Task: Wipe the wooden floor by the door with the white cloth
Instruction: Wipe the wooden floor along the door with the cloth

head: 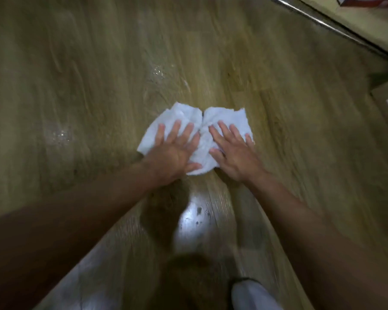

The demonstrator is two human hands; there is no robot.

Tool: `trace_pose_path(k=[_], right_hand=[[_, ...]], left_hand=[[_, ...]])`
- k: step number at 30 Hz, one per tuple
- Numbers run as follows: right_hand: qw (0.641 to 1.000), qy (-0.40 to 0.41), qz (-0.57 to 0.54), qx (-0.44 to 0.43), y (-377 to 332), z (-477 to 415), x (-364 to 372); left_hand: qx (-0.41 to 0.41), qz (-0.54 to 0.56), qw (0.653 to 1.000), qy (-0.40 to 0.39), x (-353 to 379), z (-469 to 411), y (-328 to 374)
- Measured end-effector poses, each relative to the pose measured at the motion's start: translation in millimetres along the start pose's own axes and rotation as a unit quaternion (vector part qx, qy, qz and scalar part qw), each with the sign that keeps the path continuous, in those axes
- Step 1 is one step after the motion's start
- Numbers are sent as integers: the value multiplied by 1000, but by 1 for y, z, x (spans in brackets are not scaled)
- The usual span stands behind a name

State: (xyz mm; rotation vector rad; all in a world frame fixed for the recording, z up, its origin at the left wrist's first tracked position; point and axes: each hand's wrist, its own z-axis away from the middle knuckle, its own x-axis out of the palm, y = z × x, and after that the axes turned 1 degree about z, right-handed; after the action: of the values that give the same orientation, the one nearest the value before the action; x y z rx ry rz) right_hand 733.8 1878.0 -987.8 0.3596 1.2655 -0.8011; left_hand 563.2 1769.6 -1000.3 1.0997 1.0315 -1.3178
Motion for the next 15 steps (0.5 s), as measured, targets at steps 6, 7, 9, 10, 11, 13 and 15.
trace_pose_path(k=[6, 7, 9, 10, 11, 13, 15], right_hand=[[1000, -16, -14, 14, 6, 21, -4], [999, -20, -19, 30, 16, 33, -4], [997, -32, -29, 66, 34, 52, -7], [996, -41, -29, 79, 40, 53, -10], [995, -54, -25, 85, 44, 47, -14], [991, -101, -17, 81, 45, 23, -23], [987, -145, 2, 67, 42, 0, -33]], left_hand=[[-47, 94, 987, -122, -37, -32, -14], [-33, 80, 989, -123, -39, -31, 0], [-2, 54, 991, -124, -37, -29, 35], [9, 52, 991, -124, -35, -31, 47], [12, 59, 991, -120, -37, -37, 49], [7, 77, 990, -115, -44, -48, 34], [-27, 95, 987, -127, -51, -57, 11]])
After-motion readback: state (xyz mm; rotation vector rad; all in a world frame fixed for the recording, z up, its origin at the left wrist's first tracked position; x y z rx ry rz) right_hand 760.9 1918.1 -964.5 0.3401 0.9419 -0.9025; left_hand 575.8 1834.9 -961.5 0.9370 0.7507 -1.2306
